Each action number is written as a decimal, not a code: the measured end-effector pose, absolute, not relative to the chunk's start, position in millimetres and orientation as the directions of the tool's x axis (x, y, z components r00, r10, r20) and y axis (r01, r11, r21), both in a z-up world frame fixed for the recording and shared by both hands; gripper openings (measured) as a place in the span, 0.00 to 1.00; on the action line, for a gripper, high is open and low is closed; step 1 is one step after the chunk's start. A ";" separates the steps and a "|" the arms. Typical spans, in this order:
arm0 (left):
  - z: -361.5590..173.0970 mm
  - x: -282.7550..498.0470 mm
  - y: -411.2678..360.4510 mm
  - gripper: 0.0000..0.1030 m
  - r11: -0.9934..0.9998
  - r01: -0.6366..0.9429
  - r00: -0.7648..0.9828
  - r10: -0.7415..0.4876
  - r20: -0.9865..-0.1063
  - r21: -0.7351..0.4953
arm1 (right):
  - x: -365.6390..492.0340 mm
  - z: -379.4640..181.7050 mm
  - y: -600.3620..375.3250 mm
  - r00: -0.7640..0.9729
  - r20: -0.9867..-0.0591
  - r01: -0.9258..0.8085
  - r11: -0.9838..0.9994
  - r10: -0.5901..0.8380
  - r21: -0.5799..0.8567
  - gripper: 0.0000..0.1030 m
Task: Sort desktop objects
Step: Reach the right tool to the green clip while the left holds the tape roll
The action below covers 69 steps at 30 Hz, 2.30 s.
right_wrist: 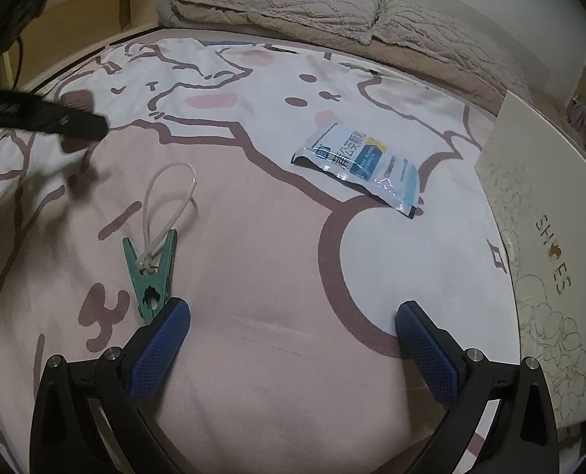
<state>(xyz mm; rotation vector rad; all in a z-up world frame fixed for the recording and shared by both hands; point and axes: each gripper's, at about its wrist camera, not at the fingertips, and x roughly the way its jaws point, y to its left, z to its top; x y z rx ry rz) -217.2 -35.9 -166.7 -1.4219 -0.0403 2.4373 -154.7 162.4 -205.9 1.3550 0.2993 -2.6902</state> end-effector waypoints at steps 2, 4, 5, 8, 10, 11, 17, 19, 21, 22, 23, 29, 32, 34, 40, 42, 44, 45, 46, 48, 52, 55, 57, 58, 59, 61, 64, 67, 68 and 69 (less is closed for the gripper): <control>-165.6 -211.2 -37.0 0.45 -0.947 -0.264 -0.431 0.286 -0.855 -0.184 | -154.5 -206.1 163.6 -0.594 -0.804 0.189 -0.975 -0.021 -0.115 1.00; -163.8 -205.1 -38.2 0.45 -0.942 -0.278 -0.392 0.290 -0.873 -0.189 | -154.4 -206.5 164.3 -0.595 -0.803 0.189 -0.976 -0.025 -0.110 1.00; -163.3 -203.0 -38.1 0.45 -0.938 -0.285 -0.361 0.295 -0.885 -0.197 | -154.0 -206.8 164.6 -0.596 -0.802 0.189 -0.976 -0.027 -0.108 1.00; -153.8 -195.7 -37.6 0.45 -0.922 -0.300 -0.285 0.332 -0.899 -0.245 | -153.9 -207.2 164.4 -0.597 -0.802 0.188 -0.976 -0.027 -0.108 1.00; -144.6 -188.1 -31.5 0.45 -0.919 -0.350 -0.303 0.295 -0.906 -0.182 | -154.1 -207.5 164.2 -0.596 -0.803 0.189 -0.976 -0.026 -0.108 1.00; -142.5 -184.7 -29.2 0.45 -0.918 -0.367 -0.315 0.276 -0.908 -0.151 | -154.1 -207.5 164.6 -0.596 -0.803 0.189 -0.976 -0.028 -0.106 1.00; -164.9 -179.4 -21.2 0.45 -0.906 -0.416 -0.275 0.212 -0.938 -0.083 | -155.5 -206.7 163.7 -0.592 -0.806 0.189 -0.975 -0.020 -0.115 1.00; -177.8 -178.3 -19.0 0.45 -0.902 -0.428 -0.256 0.186 -0.949 -0.061 | -155.6 -206.0 162.9 -0.591 -0.807 0.189 -0.975 -0.016 -0.120 1.00; -185.4 -177.9 -17.5 0.45 -0.900 -0.434 -0.258 0.177 -0.950 -0.050 | -157.1 -206.6 164.2 -0.582 -0.813 0.189 -0.976 -0.023 -0.108 1.00; -189.6 -178.1 -17.0 0.45 -0.900 -0.434 -0.264 0.176 -0.948 -0.046 | -157.4 -206.4 164.4 -0.579 -0.815 0.189 -0.977 -0.025 -0.104 1.00; -191.1 -177.8 -17.5 0.45 -0.901 -0.432 -0.271 0.179 -0.946 -0.046 | -157.5 -206.4 164.5 -0.576 -0.817 0.188 -0.977 -0.028 -0.099 1.00; -199.0 -174.6 -22.3 0.77 -0.888 -0.438 -0.294 0.289 -0.911 -0.140 | -157.7 -207.3 163.8 -0.579 -0.815 0.182 -0.979 -0.027 -0.097 1.00; -203.8 -166.9 -17.1 0.87 -0.874 -0.471 -0.321 0.294 -0.900 -0.118 | -160.0 -208.7 165.4 -0.571 -0.820 0.180 -0.980 -0.038 -0.080 1.00; -206.4 -160.7 -9.8 0.95 -0.863 -0.499 -0.341 0.278 -0.898 -0.077 | -161.7 -209.7 166.1 -0.568 -0.822 0.178 -0.981 -0.044 -0.071 1.00; -209.6 -157.7 -10.5 0.99 -0.848 -0.523 -0.354 0.307 -0.884 -0.085 | -159.7 -208.6 167.1 -0.579 -0.814 0.177 -0.982 -0.049 -0.066 1.00; -210.1 -157.1 -11.9 0.99 -0.840 -0.536 -0.351 0.315 -0.882 -0.087 | -157.4 -206.4 168.1 -0.581 -0.812 0.179 -0.982 -0.057 -0.060 1.00; -211.3 -157.4 -10.2 0.99 -0.838 -0.540 -0.353 0.313 -0.882 -0.081 | -154.4 -202.9 171.5 -0.578 -0.812 0.182 -0.983 -0.081 -0.031 1.00; -211.8 -157.3 -9.7 0.99 -0.837 -0.542 -0.354 0.309 -0.883 -0.076 | -151.5 -200.6 174.0 -0.575 -0.812 0.183 -0.983 -0.099 -0.010 1.00; -212.0 -157.0 -8.8 1.00 -0.837 -0.543 -0.356 0.307 -0.883 -0.072 | -148.0 -198.1 175.8 -0.574 -0.810 0.186 -0.982 -0.118 0.011 1.00; -211.9 -156.7 -9.5 1.00 -0.836 -0.544 -0.361 0.311 -0.879 -0.072 | -141.8 -193.1 175.9 -0.571 -0.807 0.204 -0.978 -0.153 0.041 1.00; -211.9 -156.4 -11.4 1.00 -0.835 -0.544 -0.364 0.323 -0.873 -0.083 | -134.4 -182.9 160.8 -0.576 -0.800 0.267 -0.964 -0.166 0.008 1.00; -212.4 -156.4 -11.0 1.00 -0.835 -0.544 -0.365 0.320 -0.874 -0.079 | -140.0 -183.3 149.2 -0.576 -0.804 0.290 -0.956 -0.146 -0.034 1.00; -211.6 -156.5 -12.1 1.00 -0.835 -0.544 -0.364 0.320 -0.875 -0.080 | -147.3 -188.5 147.3 -0.568 -0.817 0.272 -0.960 -0.100 -0.072 1.00; -211.9 -156.6 -11.6 1.00 -0.836 -0.542 -0.363 0.321 -0.875 -0.082 | -150.3 -189.9 149.5 -0.573 -0.817 0.248 -0.965 -0.070 -0.091 1.00; -212.2 -156.5 -11.4 1.00 -0.837 -0.541 -0.361 0.321 -0.876 -0.083 | -153.4 -190.9 154.7 -0.579 -0.814 0.217 -0.971 -0.043 -0.103 1.00; -211.5 -155.4 -11.4 1.00 -0.840 -0.535 -0.366 0.321 -0.873 -0.084 | -159.7 -192.7 167.4 -0.581 -0.814 0.165 -0.980 -0.008 -0.108 1.00; -210.6 -153.8 -14.6 0.97 -0.848 -0.521 -0.381 0.333 -0.862 -0.098 | -164.0 -196.1 187.5 -0.569 -0.822 0.113 -0.991 -0.011 -0.066 1.00; -207.7 -155.0 -21.6 0.86 -0.863 -0.490 -0.404 0.347 -0.847 -0.120 | -164.3 -198.7 201.8 -0.565 -0.824 0.072 -0.997 -0.040 -0.001 1.00; -207.1 -156.3 -24.1 0.84 -0.868 -0.480 -0.409 0.351 -0.842 -0.129 | -162.9 -197.9 202.0 -0.571 -0.820 0.070 -0.998 -0.042 0.003 1.00; -206.2 -157.9 -28.1 0.78 -0.874 -0.463 -0.414 0.360 -0.836 -0.147 | -161.2 -197.0 201.1 -0.575 -0.817 0.072 -0.997 -0.048 0.008 1.00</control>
